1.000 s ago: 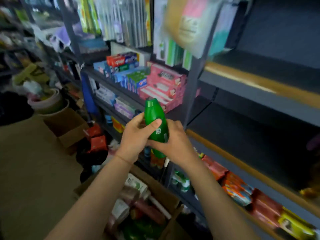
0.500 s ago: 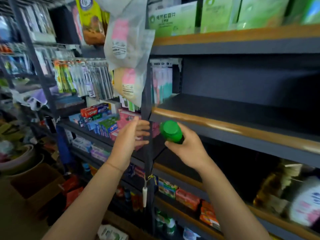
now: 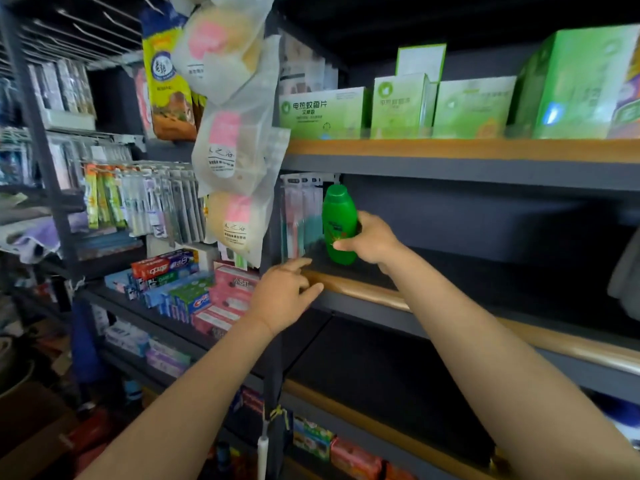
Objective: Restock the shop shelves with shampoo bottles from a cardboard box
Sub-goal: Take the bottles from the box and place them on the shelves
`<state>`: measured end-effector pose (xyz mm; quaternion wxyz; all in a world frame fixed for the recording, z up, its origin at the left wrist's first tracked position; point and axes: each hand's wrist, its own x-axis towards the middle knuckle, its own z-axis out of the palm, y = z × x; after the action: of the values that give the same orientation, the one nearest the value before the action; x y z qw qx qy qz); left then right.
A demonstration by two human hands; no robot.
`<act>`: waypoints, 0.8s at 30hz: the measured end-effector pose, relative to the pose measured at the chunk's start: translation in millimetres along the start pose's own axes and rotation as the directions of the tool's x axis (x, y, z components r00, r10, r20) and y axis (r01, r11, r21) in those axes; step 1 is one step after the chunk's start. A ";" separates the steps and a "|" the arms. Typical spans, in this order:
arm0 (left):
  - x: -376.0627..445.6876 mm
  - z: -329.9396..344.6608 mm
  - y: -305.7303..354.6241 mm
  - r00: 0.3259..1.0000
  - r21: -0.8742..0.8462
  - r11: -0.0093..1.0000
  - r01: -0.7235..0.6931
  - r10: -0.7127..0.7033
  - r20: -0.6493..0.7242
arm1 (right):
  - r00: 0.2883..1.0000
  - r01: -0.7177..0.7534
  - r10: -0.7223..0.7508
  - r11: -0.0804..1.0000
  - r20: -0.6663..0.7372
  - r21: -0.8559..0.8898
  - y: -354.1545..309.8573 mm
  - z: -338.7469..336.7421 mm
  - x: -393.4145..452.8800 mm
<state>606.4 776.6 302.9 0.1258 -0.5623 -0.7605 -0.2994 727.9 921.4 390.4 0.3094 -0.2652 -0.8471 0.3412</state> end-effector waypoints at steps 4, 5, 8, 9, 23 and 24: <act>9.1 4.3 4.3 0.989 0.025 0.999 -0.037 0.040 -0.145 | 0.975 -0.214 0.209 0.974 0.071 0.074 11.9 5.4 41.3; 13.2 5.3 4.3 0.984 0.018 0.998 -0.059 0.061 -0.165 | 0.968 -0.247 0.241 0.965 0.071 0.086 15.6 7.3 49.8; 22.9 10.8 -2.6 0.978 -0.052 0.994 -0.099 0.087 -0.192 | 0.953 -0.302 0.298 0.941 0.050 0.154 27.3 10.9 70.8; 24.4 12.9 -4.4 0.977 -0.073 0.993 -0.096 0.081 -0.196 | 0.952 -0.306 0.304 0.937 0.041 0.169 30.1 11.0 76.0; 42.4 36.7 -17.8 0.954 -0.333 0.934 -0.133 0.030 -0.297 | 0.937 -0.350 0.339 0.918 0.088 0.187 51.3 18.3 138.9; 43.3 37.2 -18.0 0.955 -0.342 0.930 -0.132 0.027 -0.295 | 0.935 -0.353 0.344 0.917 0.082 0.186 52.6 19.3 141.7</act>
<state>580.5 829.2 290.8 0.1416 -0.5574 -0.6434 -0.5053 632.2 1040.0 388.9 0.2483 -0.3716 -0.7551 0.4797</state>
